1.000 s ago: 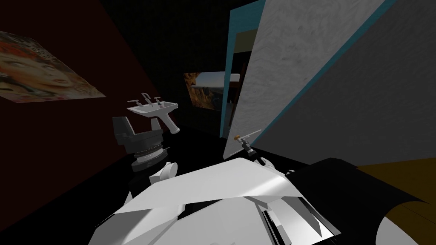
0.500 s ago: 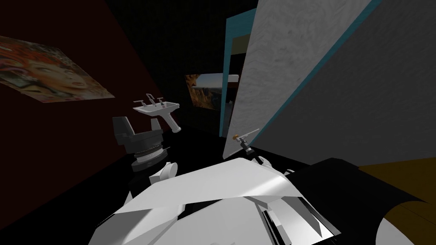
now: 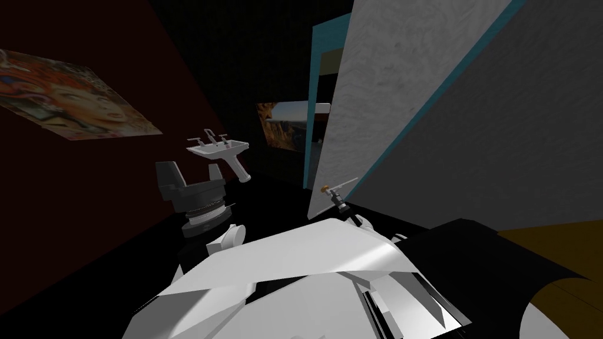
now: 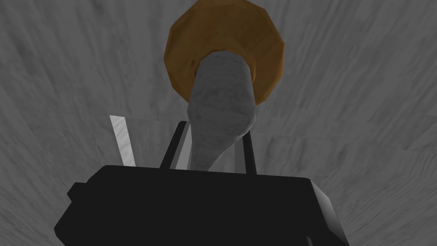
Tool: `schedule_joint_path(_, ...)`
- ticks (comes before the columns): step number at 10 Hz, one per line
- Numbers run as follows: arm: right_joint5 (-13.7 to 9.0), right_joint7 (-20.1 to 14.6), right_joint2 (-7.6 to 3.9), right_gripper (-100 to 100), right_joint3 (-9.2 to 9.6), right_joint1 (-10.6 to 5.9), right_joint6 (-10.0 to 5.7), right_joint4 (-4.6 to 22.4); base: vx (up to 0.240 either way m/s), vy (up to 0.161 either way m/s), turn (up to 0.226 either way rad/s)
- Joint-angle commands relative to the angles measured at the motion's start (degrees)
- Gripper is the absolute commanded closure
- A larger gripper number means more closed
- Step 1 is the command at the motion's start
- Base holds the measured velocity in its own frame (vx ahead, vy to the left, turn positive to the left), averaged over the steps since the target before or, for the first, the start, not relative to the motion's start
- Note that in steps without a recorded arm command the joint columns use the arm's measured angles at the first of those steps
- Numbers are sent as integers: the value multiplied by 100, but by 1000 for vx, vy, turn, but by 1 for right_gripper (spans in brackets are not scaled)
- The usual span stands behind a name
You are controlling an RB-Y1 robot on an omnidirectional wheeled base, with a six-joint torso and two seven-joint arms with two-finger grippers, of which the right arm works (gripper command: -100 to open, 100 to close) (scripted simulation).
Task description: Pull the door open
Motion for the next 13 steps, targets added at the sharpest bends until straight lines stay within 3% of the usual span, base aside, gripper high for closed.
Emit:
schedule_joint_path(1,108,56,178,100,122,0,90,-50,-69,-32,49)
schedule_joint_path(3,108,56,178,100,122,0,90,-50,-46,-21,13)
schedule_joint_path(8,230,226,380,100,-3,-75,521,-372,-100,-64,55)
schedule_joint_path(10,230,226,380,100,-3,-75,521,-372,-35,-29,0)
schedule_joint_path(13,321,353,531,100,-96,-131,845,-614,-89,-85,76)
